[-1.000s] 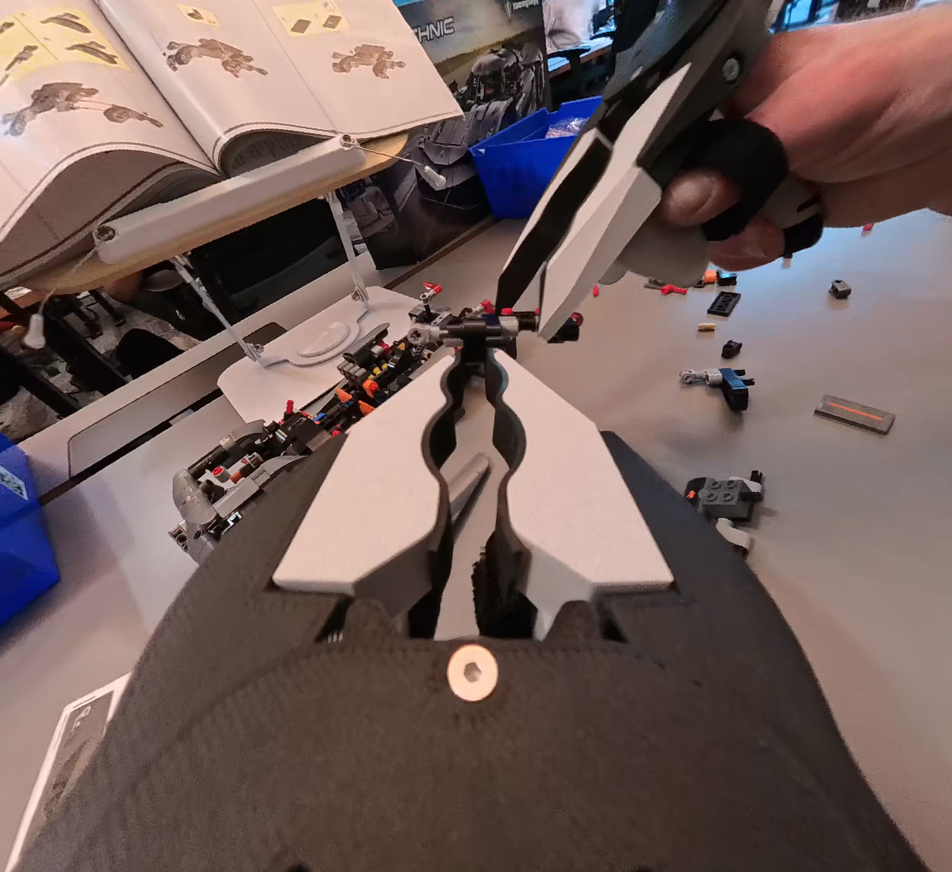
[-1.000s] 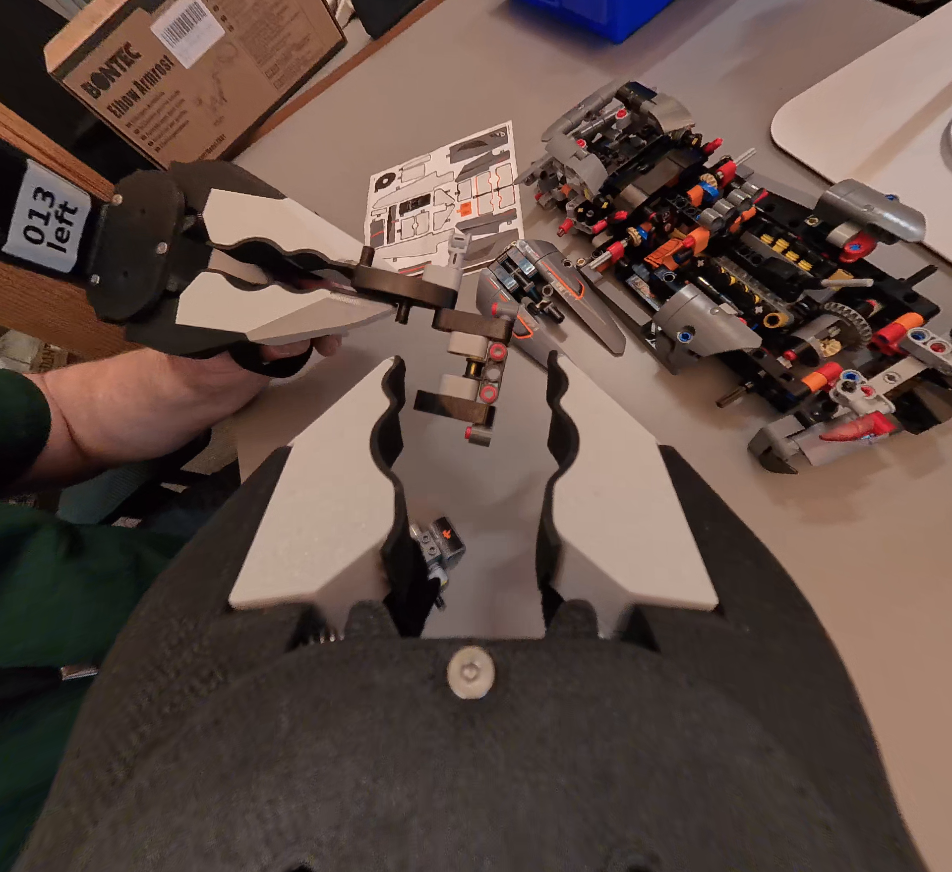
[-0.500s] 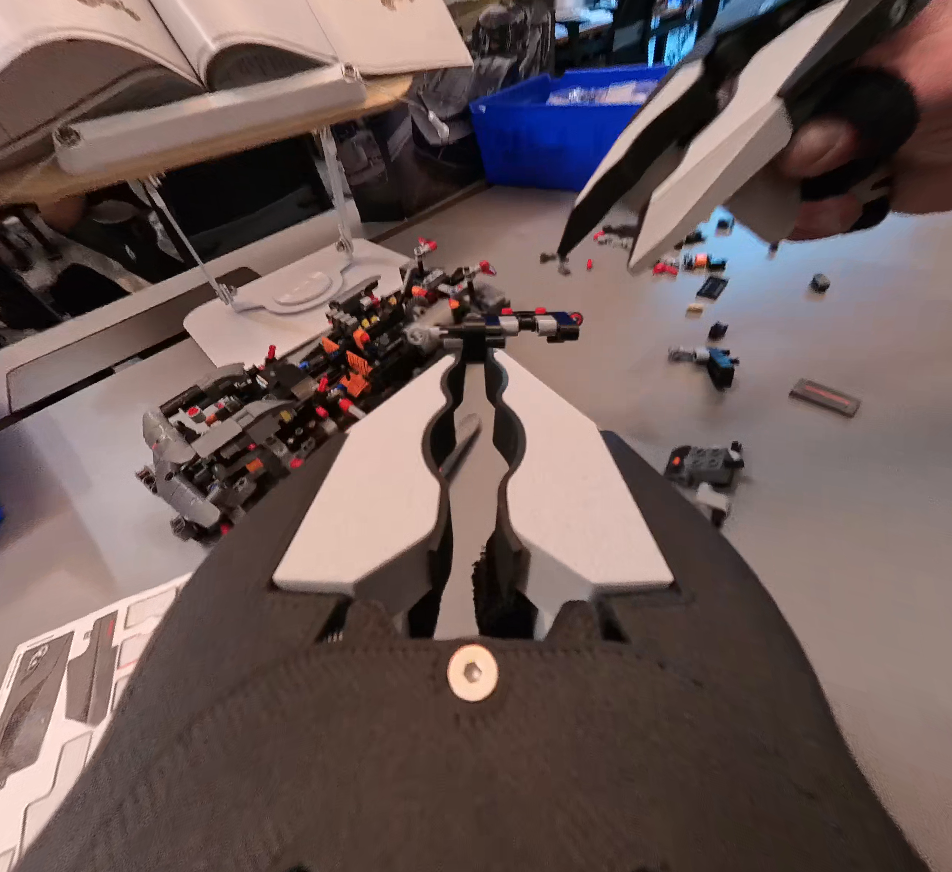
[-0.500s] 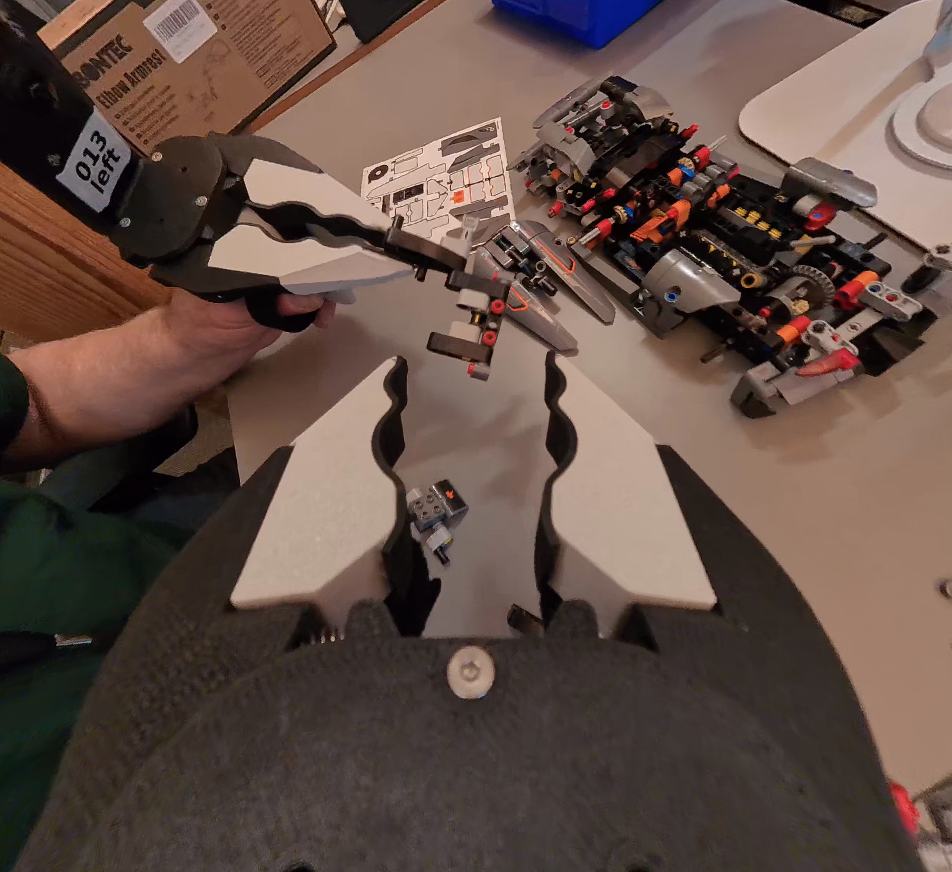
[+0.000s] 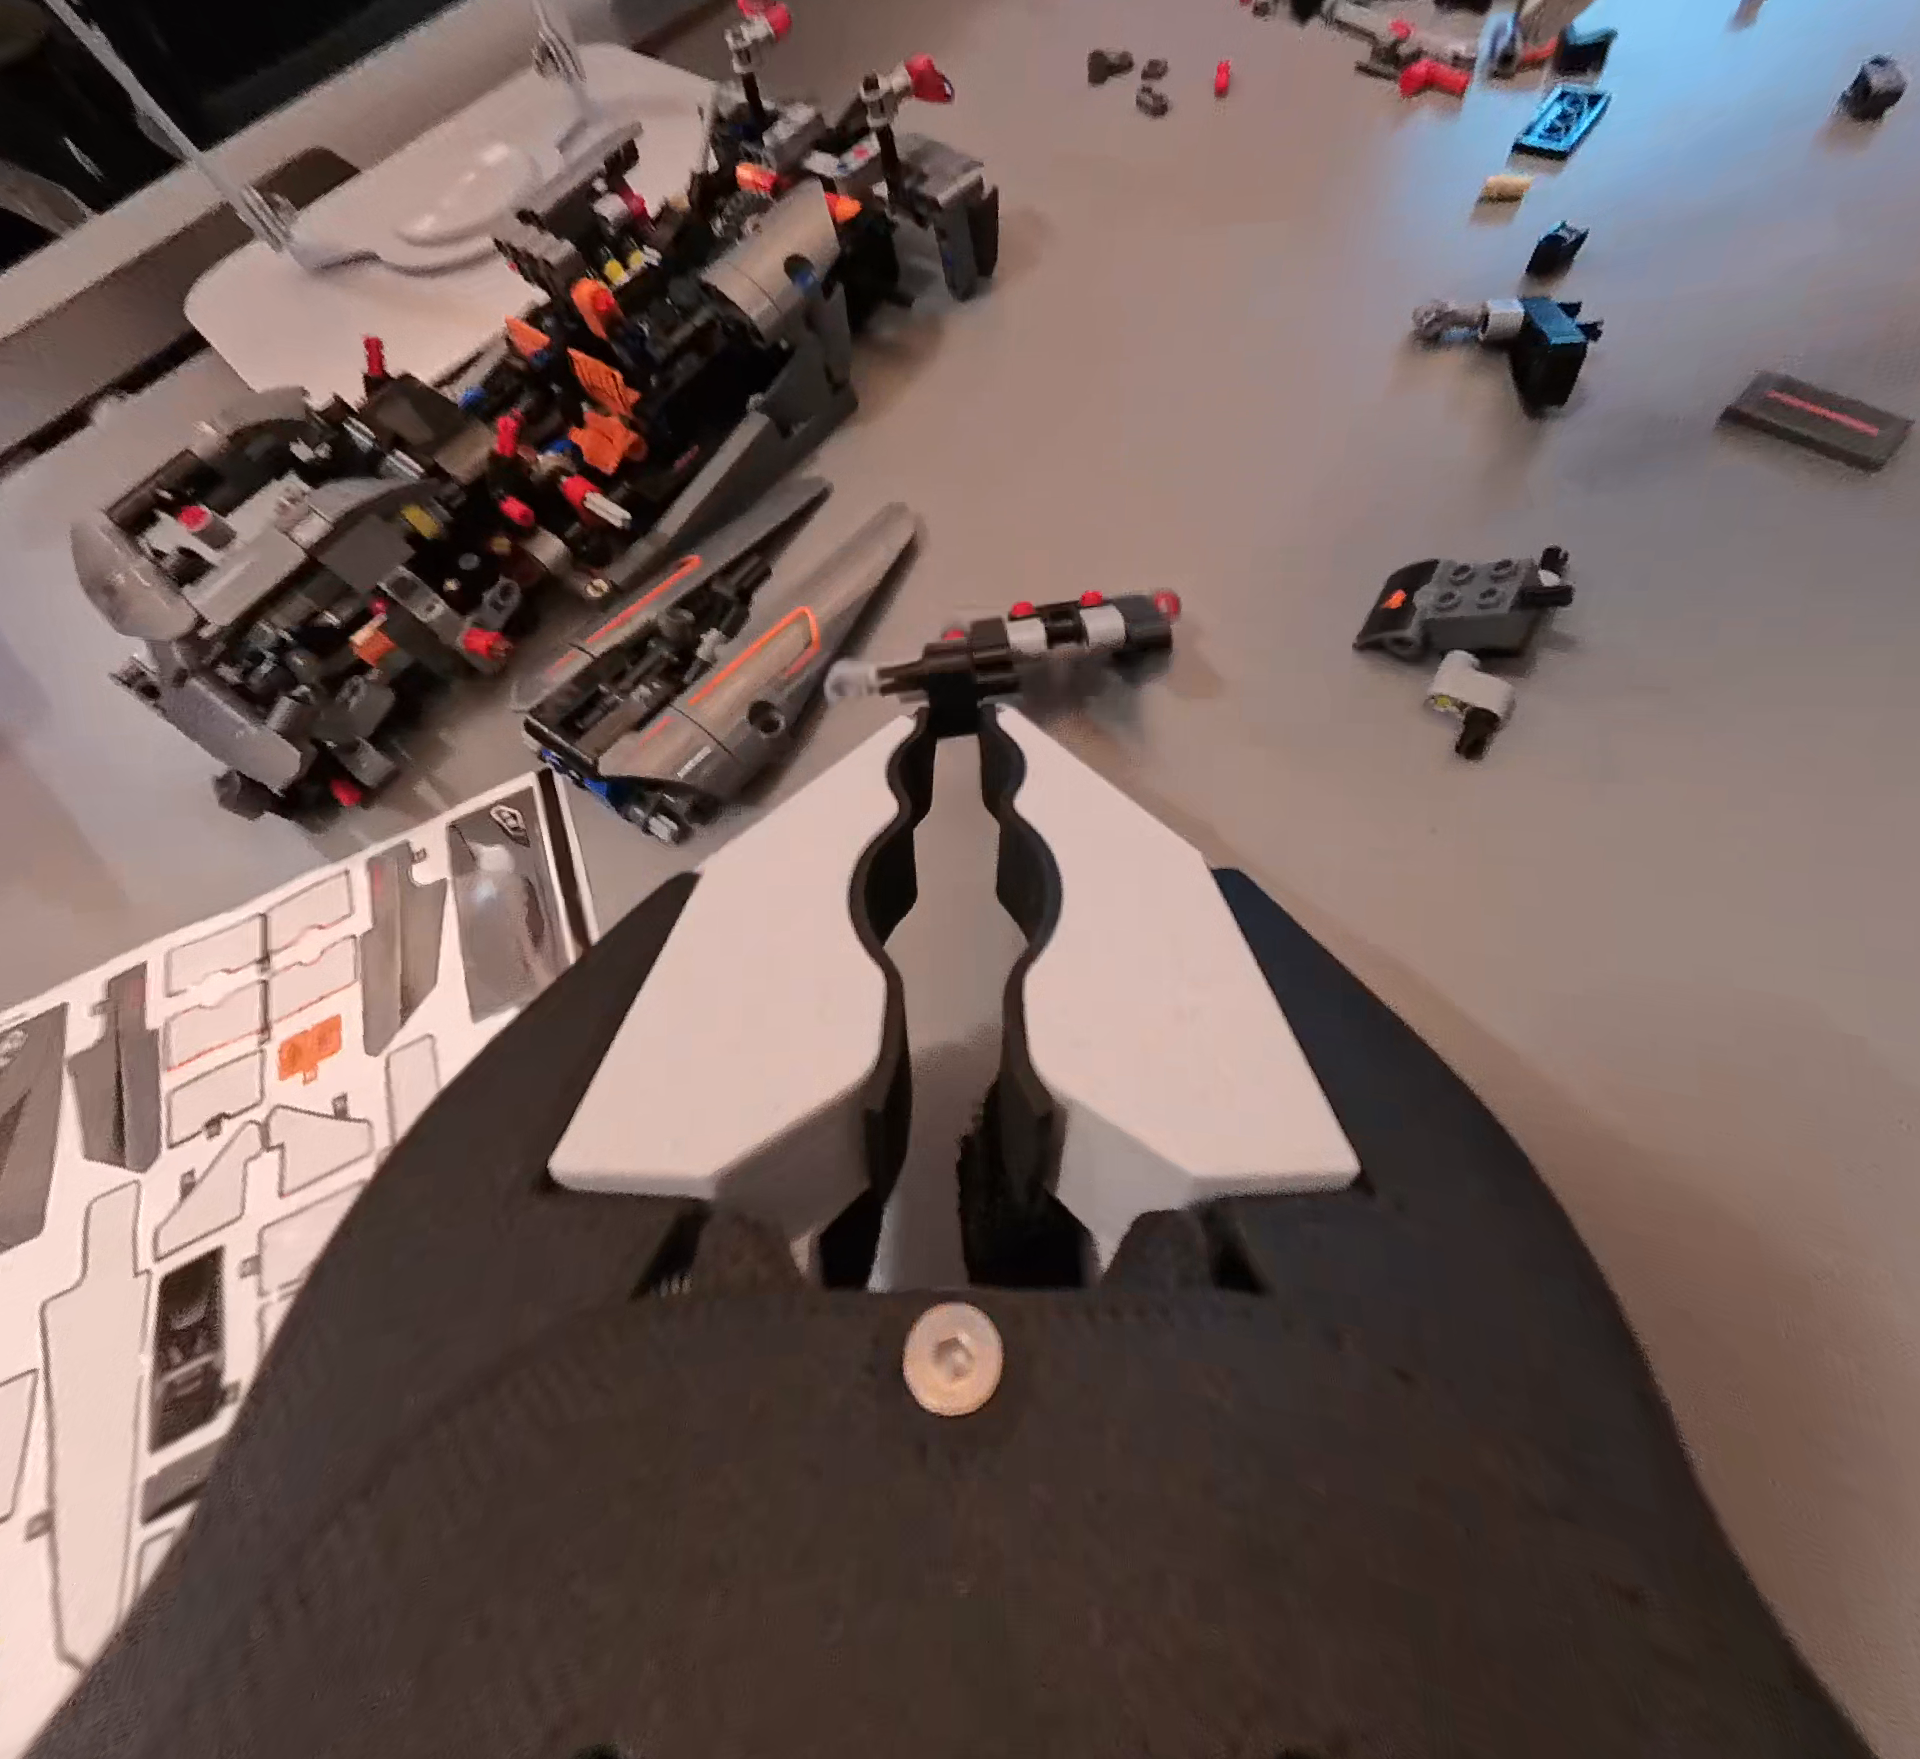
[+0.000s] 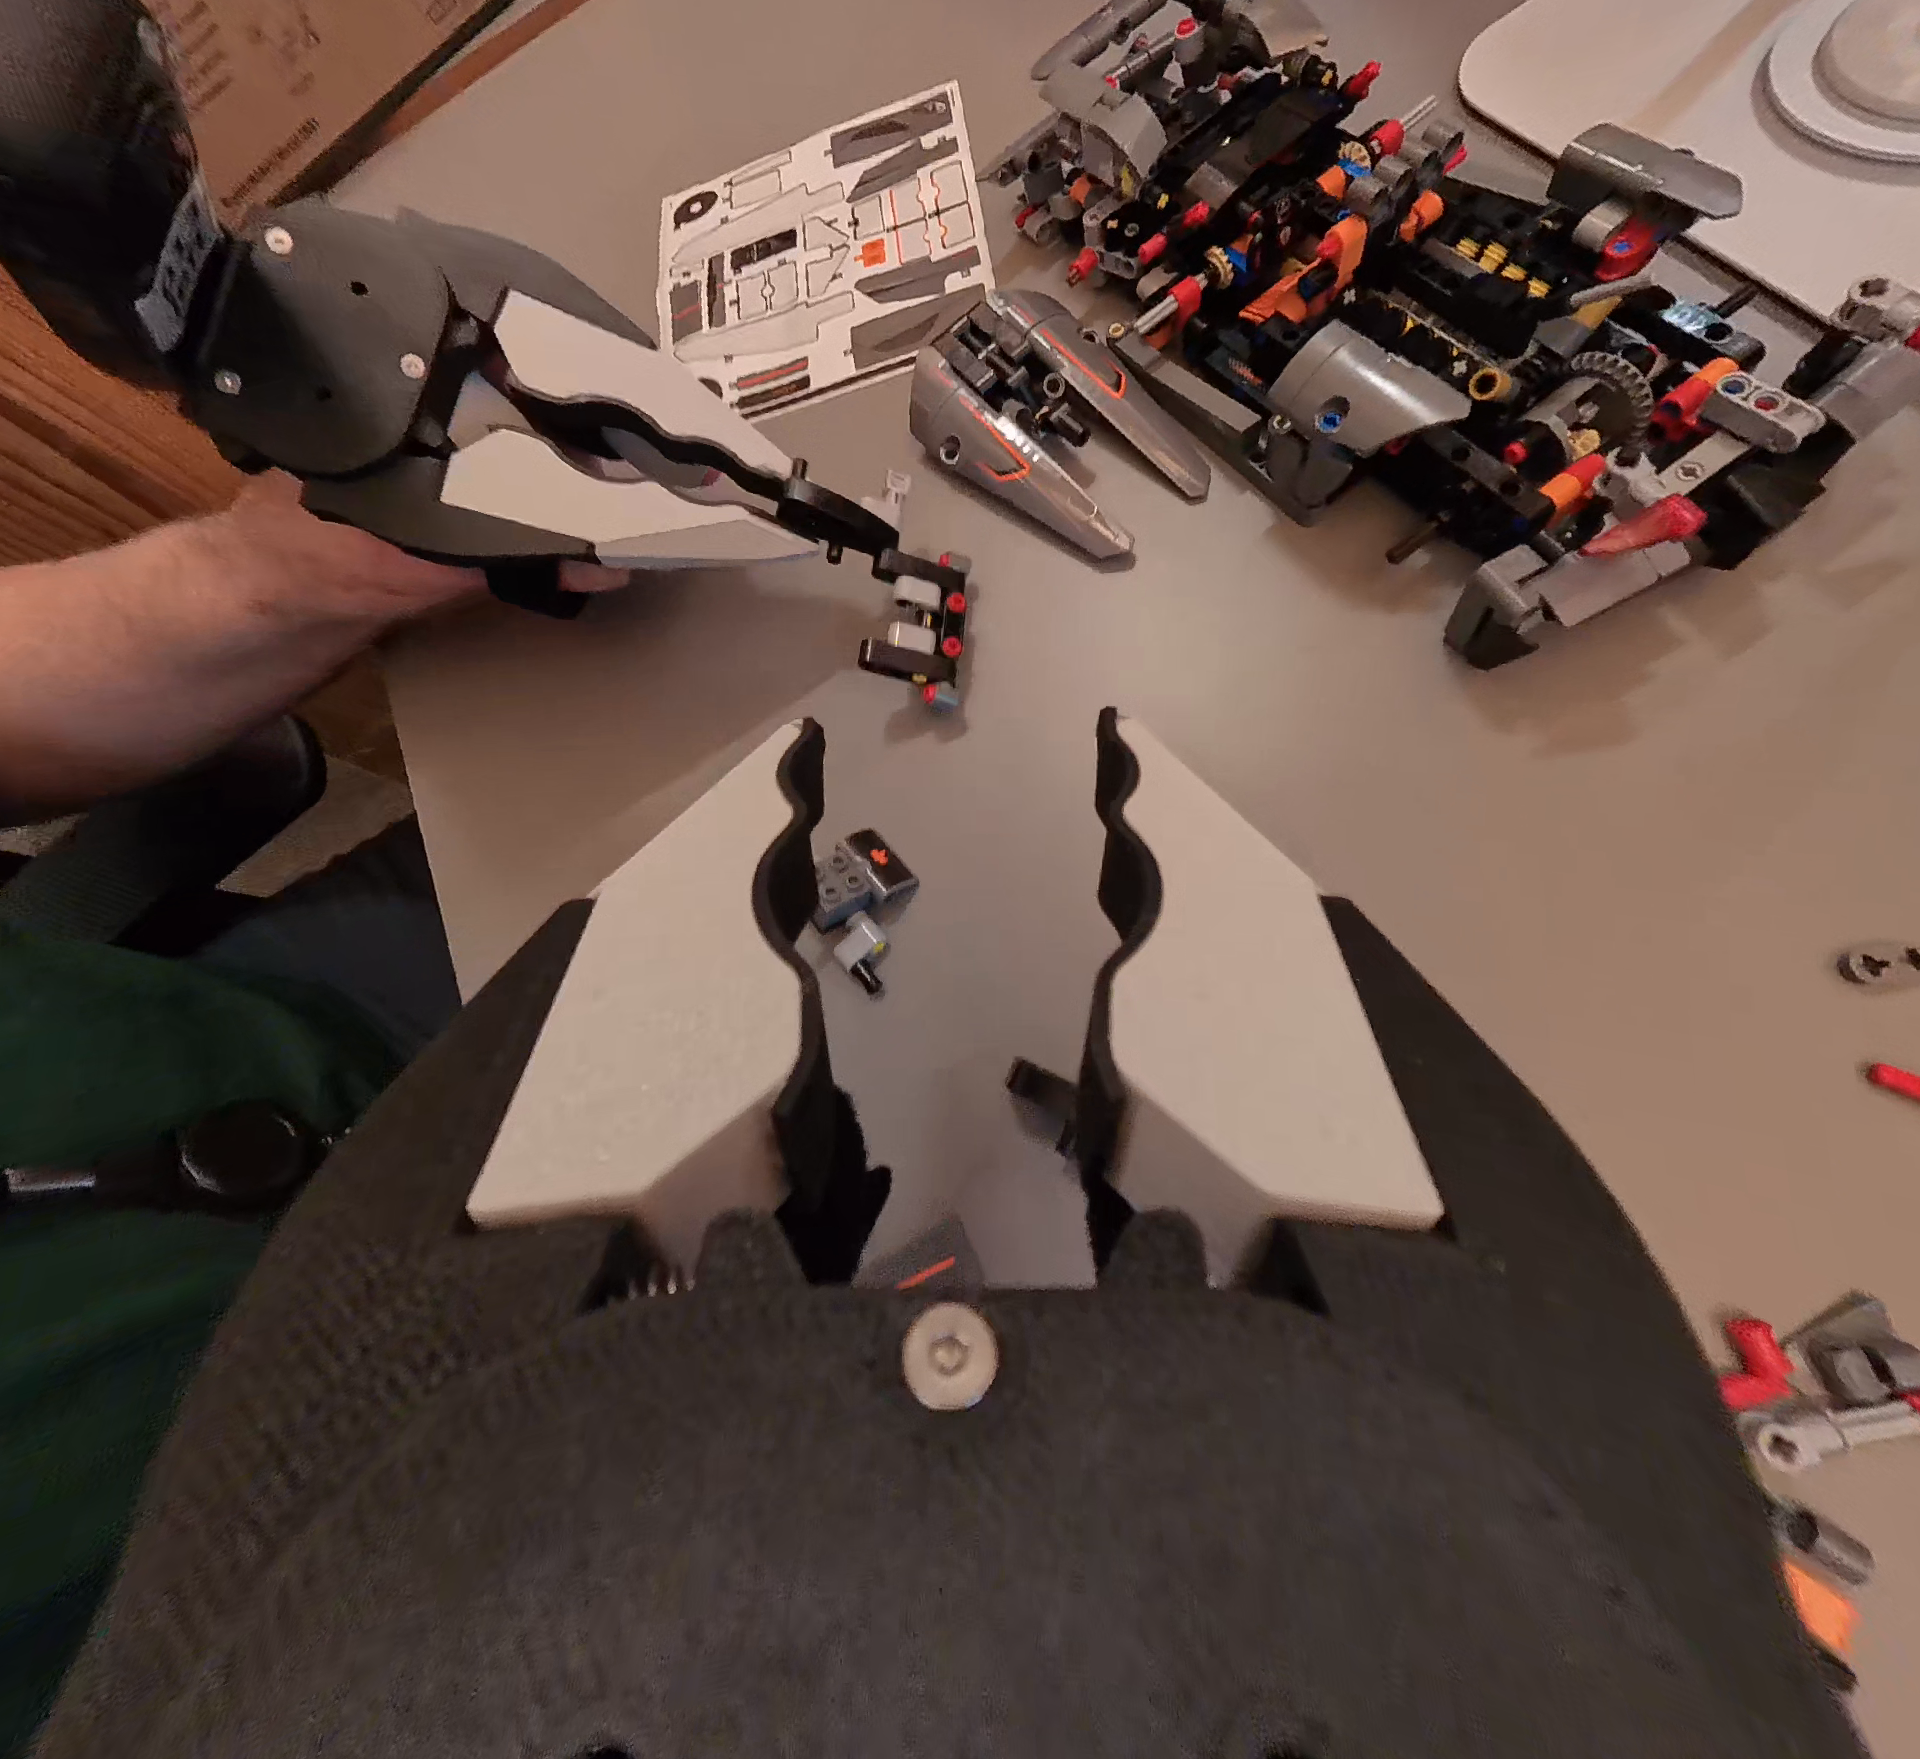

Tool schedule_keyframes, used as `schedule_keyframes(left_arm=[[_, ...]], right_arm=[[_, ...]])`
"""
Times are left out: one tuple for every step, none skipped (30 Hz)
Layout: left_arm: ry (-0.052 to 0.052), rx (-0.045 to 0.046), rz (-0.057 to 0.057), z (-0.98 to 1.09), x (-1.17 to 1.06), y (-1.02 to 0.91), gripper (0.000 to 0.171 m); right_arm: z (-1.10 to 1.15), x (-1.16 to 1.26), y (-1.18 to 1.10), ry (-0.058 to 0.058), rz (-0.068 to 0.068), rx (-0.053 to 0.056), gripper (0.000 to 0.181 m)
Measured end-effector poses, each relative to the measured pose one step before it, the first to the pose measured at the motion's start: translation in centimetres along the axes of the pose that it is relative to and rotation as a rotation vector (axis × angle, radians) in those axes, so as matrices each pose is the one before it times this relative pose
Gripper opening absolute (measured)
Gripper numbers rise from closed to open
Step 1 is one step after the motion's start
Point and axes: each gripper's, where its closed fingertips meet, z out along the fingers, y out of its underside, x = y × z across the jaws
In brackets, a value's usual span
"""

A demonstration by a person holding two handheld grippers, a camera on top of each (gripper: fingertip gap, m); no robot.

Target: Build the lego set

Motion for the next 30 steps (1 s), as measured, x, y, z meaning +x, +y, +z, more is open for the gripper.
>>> schedule_keyframes(left_arm=[[0.0088,-0.01701,0.0010,-0.027,0.201,0.328,0.008],[-0.0031,-0.00052,0.0068,-0.185,0.068,0.067,0.010],[0.0053,-0.00519,0.0040,-0.212,0.165,0.136,0.011],[0.0108,-0.00861,0.0019,-0.168,0.220,0.208,0.011],[0.0065,-0.00790,0.0009,-0.154,0.123,0.240,0.013],[0.0062,-0.00819,0.0025,-0.120,0.105,0.259,0.013],[0.0121,-0.00533,0.0041,-0.109,0.205,0.208,0.014],[0.0048,-0.00642,0.0006,-0.109,0.067,0.207,0.014],[0.0038,-0.00370,0.0030,-0.091,0.042,0.133,0.014],[0.0136,-0.00222,0.0069,-0.052,0.191,0.072,0.015],[0.0089,-0.00685,0.0044,-0.007,0.149,0.105,0.015],[-0.0030,-0.00717,0.0041,0.019,0.016,0.095,0.015],[0.0007,-0.00587,0.0062,0.023,0.111,0.055,0.015],[0.0045,-0.00253,0.0040,-0.014,0.144,0.010,0.014],[0.0023,0.00133,-0.0023,-0.050,0.089,-0.046,0.014],[-0.0005,0.00324,-0.0051,-0.042,0.032,-0.048,0.014],[0.0018,0.00047,-0.0056,-0.046,0.049,-0.005,0.014],[-0.0006,-0.00490,-0.0073,-0.051,0.001,0.063,0.015],[0.0015,-0.00203,-0.0016,-0.100,0.066,0.049,0.015],[0.0051,-0.00129,-0.0024,-0.106,0.134,0.058,0.015],[0.0106,-0.00453,-0.0040,-0.086,0.197,0.125,0.015],[0.0058,-0.00429,-0.0008,-0.066,0.141,0.129,0.016],[-0.0023,-0.00181,0.0044,-0.121,0.017,0.097,0.015],[0.0073,-0.00806,0.0026,-0.110,0.106,0.176,0.014],[0.0155,-0.00910,0.0009,-0.105,0.193,0.174,0.014],[0.0075,-0.00375,0.0041,-0.150,0.053,0.092,0.014],[-0.0049,0.00428,0.0074,-0.182,-0.188,-0.032,0.013],[-0.0055,0.00608,0.0060,-0.148,-0.280,-0.074,0.013],[-0.0089,0.00717,0.0073,-0.119,-0.371,-0.126,0.014],[-0.0061,0.01117,0.0229,-0.108,-0.309,-0.246,0.015]], right_arm=[[-0.146,-0.025,0.345,0.0056,-0.0087,-0.0088,0.051],[-0.169,-0.040,0.410,0.0066,-0.0092,-0.0102,0.051],[-0.135,-0.123,0.492,0.0024,-0.0130,-0.0117,0.051],[-0.058,-0.117,0.708,-0.0001,-0.0133,-0.0215,0.052],[0.062,-0.133,0.960,-0.0013,-0.0159,-0.0354,0.050],[0.177,-0.248,1.073,-0.0062,-0.0217,-0.0410,0.049],[0.277,-0.346,0.869,-0.0074,-0.0235,-0.0323,0.049],[0.338,-0.405,0.638,-0.0072,-0.0231,-0.0233,0.050],[0.409,-0.435,0.592,-0.0082,-0.0248,-0.0286,0.050],[0.433,-0.304,0.496,0.0013,-0.0292,-0.0297,0.050],[0.435,-0.199,0.242,0.0077,-0.0320,-0.0182,0.050],[0.444,-0.237,0.001,-0.0005,-0.0264,-0.0083,0.050],[0.444,-0.325,-0.145,-0.0105,-0.0183,-0.0046,0.051],[0.446,-0.250,-0.230,-0.0071,-0.0144,-0.0032,0.052],[0.475,-0.071,-0.155,0.0009,-0.0093,-0.0100,0.049],[0.506,-0.079,0.026,-0.0021,-0.0078,-0.0221,0.045],[0.488,-0.190,0.163,-0.0069,-0.0143,-0.0280,0.043],[0.430,-0.020,0.211,0.0043,-0.0116,-0.0284,0.041],[0.373,0.063,0.225,0.0073,-0.0036,-0.0256,0.040],[0.317,-0.162,0.158,-0.0078,-0.0004,-0.0173,0.038],[0.255,-0.292,0.079,-0.0143,-0.0019,-0.0073,0.038],[0.187,-0.133,0.056,-0.0020,-0.0026,-0.0052,0.039],[0.074,0.004,0.003,0.0082,-0.0049,-0.0020,0.037],[-0.022,0.009,0.062,0.0072,-0.0048,-0.0031,0.037],[-0.083,0.079,0.110,0.0085,0.0027,-0.0040,0.037],[-0.095,0.100,0.122,0.0069,0.0071,-0.0039,0.038],[-0.073,-0.017,0.130,0.0008,0.0039,-0.0031,0.038],[-0.049,-0.083,0.080,0.0010,-0.0011,-0.0014,0.036],[-0.005,-0.050,0.095,0.0058,-0.0049,-0.0039,0.034],[0.030,0.006,0.070,0.0090,-0.0071,-0.0032,0.031]])
